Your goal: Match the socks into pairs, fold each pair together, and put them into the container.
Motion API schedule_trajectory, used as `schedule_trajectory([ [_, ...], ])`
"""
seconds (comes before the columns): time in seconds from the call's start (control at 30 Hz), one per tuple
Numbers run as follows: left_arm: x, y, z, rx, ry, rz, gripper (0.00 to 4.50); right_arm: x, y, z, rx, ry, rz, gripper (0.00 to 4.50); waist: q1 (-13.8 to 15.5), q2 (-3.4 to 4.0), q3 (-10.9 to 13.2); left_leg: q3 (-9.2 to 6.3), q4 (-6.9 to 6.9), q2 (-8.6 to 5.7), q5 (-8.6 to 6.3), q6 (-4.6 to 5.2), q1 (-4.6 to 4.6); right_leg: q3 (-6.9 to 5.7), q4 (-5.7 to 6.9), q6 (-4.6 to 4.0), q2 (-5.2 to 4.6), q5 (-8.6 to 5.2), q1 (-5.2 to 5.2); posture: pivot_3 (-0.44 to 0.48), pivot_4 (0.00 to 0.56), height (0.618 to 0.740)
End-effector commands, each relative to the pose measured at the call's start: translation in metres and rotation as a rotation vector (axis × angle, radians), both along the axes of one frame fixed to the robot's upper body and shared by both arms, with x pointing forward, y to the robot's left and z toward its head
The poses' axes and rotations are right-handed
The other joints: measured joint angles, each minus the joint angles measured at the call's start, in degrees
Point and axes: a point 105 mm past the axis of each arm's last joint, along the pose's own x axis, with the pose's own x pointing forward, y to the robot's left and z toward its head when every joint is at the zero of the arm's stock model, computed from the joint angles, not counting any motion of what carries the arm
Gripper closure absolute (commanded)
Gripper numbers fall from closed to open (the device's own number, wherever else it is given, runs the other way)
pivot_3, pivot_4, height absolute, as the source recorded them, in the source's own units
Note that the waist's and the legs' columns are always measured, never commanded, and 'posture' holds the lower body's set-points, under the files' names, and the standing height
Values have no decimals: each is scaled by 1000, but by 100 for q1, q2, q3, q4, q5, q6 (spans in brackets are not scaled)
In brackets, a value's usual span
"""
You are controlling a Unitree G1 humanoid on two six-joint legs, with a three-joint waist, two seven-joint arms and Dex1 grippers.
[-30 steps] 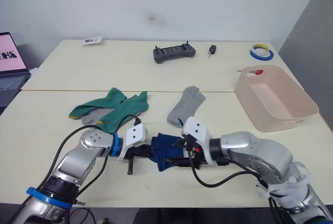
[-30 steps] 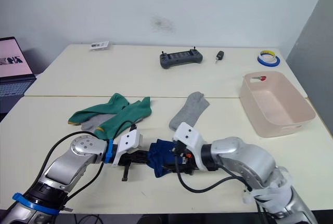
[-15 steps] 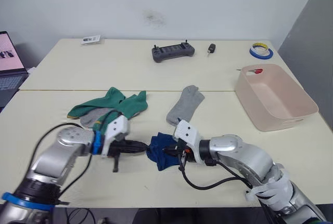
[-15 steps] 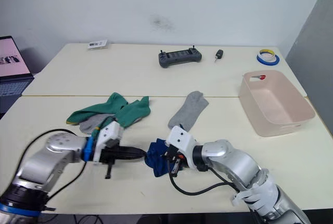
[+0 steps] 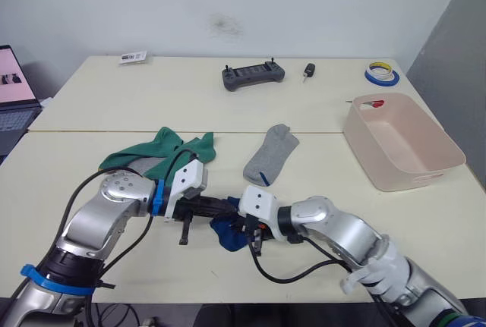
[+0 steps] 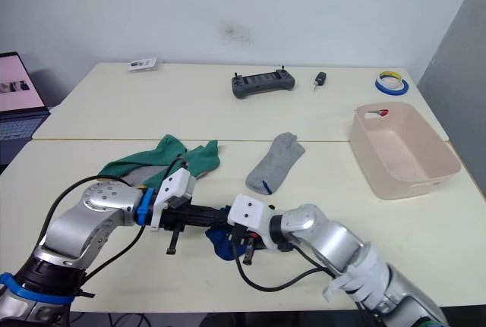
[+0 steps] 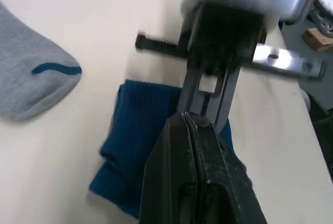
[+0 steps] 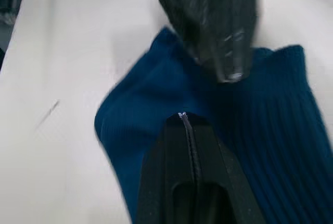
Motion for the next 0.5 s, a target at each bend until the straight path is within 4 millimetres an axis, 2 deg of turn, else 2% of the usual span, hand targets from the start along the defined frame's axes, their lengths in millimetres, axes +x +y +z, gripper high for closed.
schedule_trajectory([
  [0.03,10,0,2,8,-80,30,4500,-10,-10,23,56,-25,22,4490,2,-1,0,-1,0,1,0,0,0,-1,-1,0,-1,0,1,0,150,740],
  [0.13,17,3,-10,26,-105,54,4500,1,-21,17,51,-50,-64,4490,-4,-1,0,-2,0,0,0,0,1,-2,-3,0,-1,0,2,0,150,740],
  [0.23,17,2,-27,59,-100,49,4500,6,-18,5,46,-65,-109,4490,-9,-1,0,2,0,-2,0,0,1,1,-2,0,0,0,1,0,150,740],
  [0.33,16,3,-42,100,-91,49,4500,4,-17,-11,21,-54,-126,4490,-9,-2,0,2,0,-1,0,0,0,2,-2,0,1,0,0,0,150,740],
  [0.5,18,16,-57,156,-79,89,4500,-9,-40,-29,-51,-22,-111,4490,3,-3,-3,3,0,-6,0,0,5,0,-4,0,-1,0,9,0,150,740],
])
